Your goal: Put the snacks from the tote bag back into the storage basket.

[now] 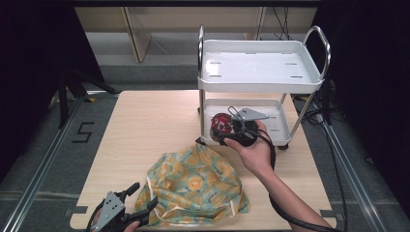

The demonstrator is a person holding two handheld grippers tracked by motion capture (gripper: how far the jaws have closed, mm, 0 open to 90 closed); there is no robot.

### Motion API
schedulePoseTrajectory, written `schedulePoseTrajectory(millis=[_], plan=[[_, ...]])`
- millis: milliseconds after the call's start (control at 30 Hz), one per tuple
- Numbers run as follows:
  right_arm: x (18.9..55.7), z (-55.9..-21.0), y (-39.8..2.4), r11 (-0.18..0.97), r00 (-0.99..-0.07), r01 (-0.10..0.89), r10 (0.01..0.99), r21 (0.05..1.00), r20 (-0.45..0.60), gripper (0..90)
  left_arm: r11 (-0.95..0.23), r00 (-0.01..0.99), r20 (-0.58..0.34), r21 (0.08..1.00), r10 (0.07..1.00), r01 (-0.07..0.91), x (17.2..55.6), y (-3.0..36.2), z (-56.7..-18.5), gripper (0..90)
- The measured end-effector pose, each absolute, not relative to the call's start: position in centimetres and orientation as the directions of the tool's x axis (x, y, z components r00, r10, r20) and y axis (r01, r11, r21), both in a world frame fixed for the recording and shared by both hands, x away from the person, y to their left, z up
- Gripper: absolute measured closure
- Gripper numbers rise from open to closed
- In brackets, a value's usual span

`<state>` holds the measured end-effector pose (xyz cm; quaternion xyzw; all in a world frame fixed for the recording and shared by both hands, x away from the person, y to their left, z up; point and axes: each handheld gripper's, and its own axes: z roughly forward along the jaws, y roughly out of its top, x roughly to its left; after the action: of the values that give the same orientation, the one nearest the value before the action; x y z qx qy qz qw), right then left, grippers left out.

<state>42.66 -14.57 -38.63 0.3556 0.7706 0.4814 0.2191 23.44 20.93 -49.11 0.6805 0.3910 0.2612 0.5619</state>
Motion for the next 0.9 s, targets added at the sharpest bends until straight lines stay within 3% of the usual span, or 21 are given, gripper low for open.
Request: schedulePoseTrajectory(millis=[900], plan=[[44.5,-39.1,-14.7,0.295,-0.636,0.348,0.772,0.89,-0.007,26.1,-0.06,0.557,-0.086,0.969,0.826,0.239,23.5,21.0,-49.1,21.6]])
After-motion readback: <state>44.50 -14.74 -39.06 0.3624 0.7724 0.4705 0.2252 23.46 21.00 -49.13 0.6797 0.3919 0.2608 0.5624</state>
